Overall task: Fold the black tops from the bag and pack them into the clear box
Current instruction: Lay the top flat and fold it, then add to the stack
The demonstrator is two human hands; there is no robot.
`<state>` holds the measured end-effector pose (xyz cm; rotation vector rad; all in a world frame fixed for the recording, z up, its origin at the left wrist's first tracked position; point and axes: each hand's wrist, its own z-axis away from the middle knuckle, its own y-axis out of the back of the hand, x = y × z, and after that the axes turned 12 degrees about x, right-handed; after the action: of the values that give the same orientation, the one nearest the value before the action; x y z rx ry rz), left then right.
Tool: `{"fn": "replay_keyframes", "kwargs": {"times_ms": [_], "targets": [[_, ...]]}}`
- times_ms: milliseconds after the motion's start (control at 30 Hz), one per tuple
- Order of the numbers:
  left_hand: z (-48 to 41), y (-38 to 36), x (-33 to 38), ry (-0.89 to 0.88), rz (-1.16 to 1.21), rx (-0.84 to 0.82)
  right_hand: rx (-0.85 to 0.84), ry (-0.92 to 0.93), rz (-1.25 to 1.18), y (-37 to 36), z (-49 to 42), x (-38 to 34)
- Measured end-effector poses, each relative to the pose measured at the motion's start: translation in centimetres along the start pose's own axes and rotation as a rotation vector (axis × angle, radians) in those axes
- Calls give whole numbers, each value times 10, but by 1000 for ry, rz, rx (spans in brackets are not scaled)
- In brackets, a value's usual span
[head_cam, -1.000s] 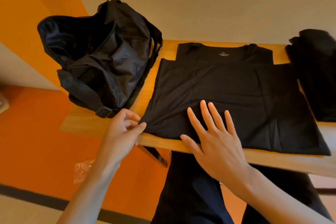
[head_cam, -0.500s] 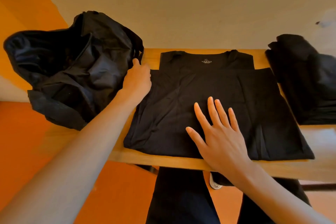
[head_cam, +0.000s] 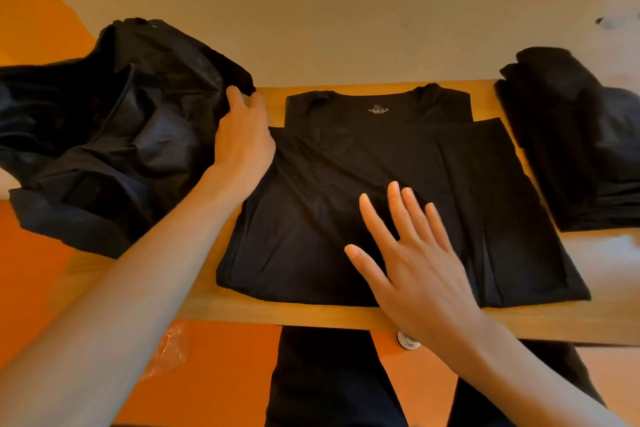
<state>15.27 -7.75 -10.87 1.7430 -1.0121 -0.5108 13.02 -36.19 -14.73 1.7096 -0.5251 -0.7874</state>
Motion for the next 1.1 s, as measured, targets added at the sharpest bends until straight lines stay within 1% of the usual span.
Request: {"fn": "replay_keyframes", "kwargs": {"times_ms": [33,67,100,133,200,233,333,533,600,667,733,800,833,967,1100], "targets": [[16,8,7,-64,48,74,35,-17,-2,8,3,7],[38,16,15,-145,110,102,61,-51,6,14,7,17],[62,23,22,-221,164,62,63,-101,19,19,12,28],[88,28,28,-270,180,-32,48,-148,36,21,18,41],[129,26,27,-315,104,-203,18,-205,86,20,30,65],[142,21,20,-305,62,-239,10,-221,110,18,34,76],[158,9,-8,-251,-9,-246,7,-267,135,18,42,97],[172,18,-32,-218,-63,-274,26,-311,103,21,49,102],[174,26,-31,-177,-51,-284,32,-302,70,25,52,100],[166,32,-18,-129,-32,-226,69,-260,48,29,48,95],[157,32,7,-174,7,-155,97,-214,38,27,35,88],[153,24,30,-236,34,-200,89,-200,53,20,22,84],[155,19,35,-245,10,-238,72,-204,65,16,18,85],[167,10,16,-221,-79,-258,77,-242,121,12,29,103],[178,18,2,-184,-76,-279,50,-279,133,20,47,115]]}}
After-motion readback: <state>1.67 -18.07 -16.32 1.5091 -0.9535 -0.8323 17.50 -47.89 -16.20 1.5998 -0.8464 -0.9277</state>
